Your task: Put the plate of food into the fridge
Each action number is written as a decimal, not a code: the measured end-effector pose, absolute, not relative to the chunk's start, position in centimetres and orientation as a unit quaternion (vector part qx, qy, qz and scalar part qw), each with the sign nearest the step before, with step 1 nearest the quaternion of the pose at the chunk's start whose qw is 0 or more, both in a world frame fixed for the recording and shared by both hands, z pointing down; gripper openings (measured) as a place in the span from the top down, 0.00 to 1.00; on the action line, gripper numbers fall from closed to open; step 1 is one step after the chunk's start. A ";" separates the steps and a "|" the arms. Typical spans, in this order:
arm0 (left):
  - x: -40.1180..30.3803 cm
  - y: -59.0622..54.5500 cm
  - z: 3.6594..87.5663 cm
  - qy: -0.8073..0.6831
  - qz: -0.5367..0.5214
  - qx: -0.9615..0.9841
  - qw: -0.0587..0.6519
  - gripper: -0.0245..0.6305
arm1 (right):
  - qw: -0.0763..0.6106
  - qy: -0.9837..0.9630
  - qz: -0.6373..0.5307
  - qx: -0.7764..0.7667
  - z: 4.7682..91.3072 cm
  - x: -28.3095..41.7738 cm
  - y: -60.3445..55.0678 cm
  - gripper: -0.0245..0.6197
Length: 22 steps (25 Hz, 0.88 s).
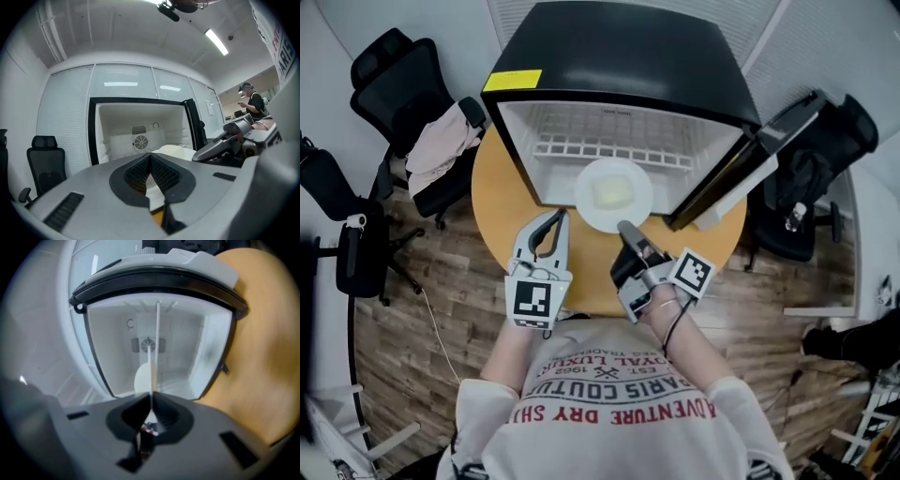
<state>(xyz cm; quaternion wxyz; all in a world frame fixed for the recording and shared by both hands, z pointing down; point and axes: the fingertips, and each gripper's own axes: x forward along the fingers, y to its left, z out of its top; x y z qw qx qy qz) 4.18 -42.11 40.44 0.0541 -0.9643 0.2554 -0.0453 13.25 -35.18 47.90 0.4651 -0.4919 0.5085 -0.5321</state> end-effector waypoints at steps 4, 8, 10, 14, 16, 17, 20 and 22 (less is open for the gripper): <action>4.9 -44.1 40.9 0.222 -0.046 -0.972 0.057 0.91 | 0.480 0.490 -0.518 -0.512 47.9 13.8 -36.9 0.90; 5.7 -46.0 41.1 0.199 -0.045 -0.977 0.058 0.91 | 0.493 0.473 -0.509 -0.524 47.9 14.6 -38.5 0.90; 6.1 -46.8 41.2 0.191 -0.043 -0.979 0.052 0.91 | 0.501 0.464 -0.504 -0.529 47.8 15.1 -39.2 0.90; 7.0 -47.8 41.6 0.179 -0.041 -0.982 0.039 0.91 | 0.508 0.449 -0.497 -0.542 48.0 16.4 -40.0 0.90; 7.4 -48.4 41.7 0.176 -0.040 -0.983 0.038 0.91 | 0.509 0.446 -0.493 -0.546 48.1 16.9 -40.5 0.90; 7.6 -48.7 41.7 0.175 -0.039 -0.983 0.040 0.91 | 0.509 0.445 -0.492 -0.548 48.1 17.2 -40.8 0.90; 8.2 -49.6 41.8 0.172 -0.037 -0.984 0.036 0.91 | 0.511 0.441 -0.490 -0.552 48.1 17.7 -41.9 0.90; 8.5 -50.0 41.7 0.171 -0.036 -0.984 0.037 0.91 | 0.514 0.437 -0.489 -0.552 48.1 18.0 -42.7 0.90</action>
